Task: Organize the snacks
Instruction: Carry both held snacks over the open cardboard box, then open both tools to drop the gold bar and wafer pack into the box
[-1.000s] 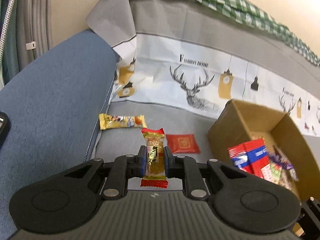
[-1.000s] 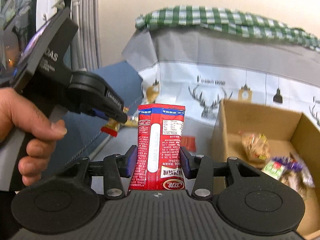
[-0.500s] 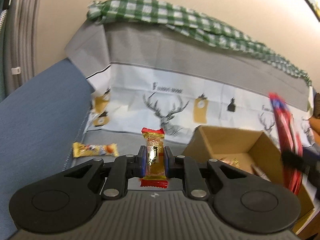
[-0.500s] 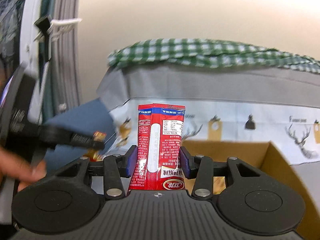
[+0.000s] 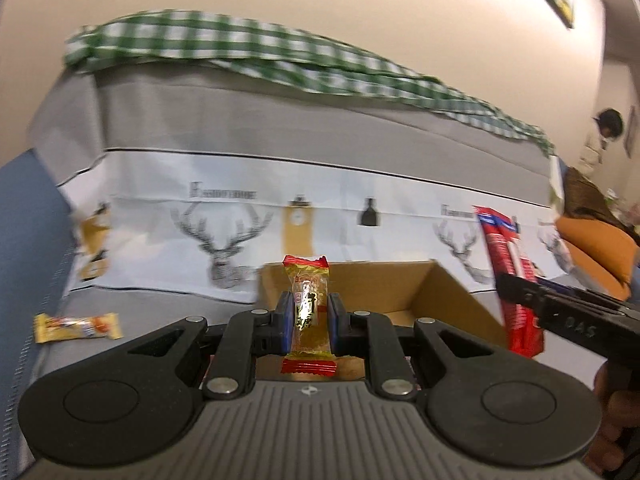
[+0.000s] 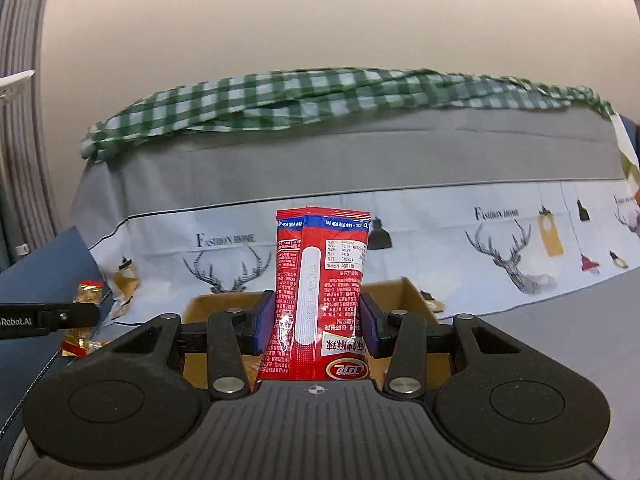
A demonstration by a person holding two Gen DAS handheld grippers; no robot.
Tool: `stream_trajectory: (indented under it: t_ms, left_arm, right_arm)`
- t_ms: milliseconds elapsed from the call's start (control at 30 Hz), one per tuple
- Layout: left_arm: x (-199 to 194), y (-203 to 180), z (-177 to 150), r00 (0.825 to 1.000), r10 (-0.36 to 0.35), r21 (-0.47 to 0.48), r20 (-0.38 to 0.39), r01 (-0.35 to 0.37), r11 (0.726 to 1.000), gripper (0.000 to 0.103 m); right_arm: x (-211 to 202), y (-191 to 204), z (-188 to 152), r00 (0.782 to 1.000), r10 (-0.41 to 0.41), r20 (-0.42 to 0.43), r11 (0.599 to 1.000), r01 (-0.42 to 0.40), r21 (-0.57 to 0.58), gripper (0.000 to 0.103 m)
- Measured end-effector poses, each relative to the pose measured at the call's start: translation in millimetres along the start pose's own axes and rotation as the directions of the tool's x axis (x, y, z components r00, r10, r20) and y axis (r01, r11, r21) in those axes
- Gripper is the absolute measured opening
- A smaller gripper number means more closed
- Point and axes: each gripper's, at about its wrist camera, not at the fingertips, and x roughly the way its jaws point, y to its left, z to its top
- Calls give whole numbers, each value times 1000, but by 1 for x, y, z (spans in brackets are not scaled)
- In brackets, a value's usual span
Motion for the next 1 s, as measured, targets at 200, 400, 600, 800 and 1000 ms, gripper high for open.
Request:
stream_trajectory:
  t_ms: [200,400,600,800,1000]
  left_arm:
    - [21,-34,-2,998,-57,35,-5,57,998,18]
    - [36,-55,-8,995,-101,38,-27,102,994,18]
    - [43,-66,-10,992,-122,56,-32,123,991,18]
    - [43,-62,-11,992,-122,44,-34,123,991,18]
    - [48,-57,-15,989,-123,41,-85,127,991,43]
  right_arm:
    - [6,-12,-4,1000,-18,-11,999,17,-39,45]
    - [0,-22,-7,1000,-28,-4,999,28,-43,45]
    - [1,-23,-10,999,-33,-18,997,32,-65,46]
    - [0,-21,-12,999,-36,-20,997,35,-64,45]
    - [7,-14,-16,997,-35,-68,995,29,-92,62]
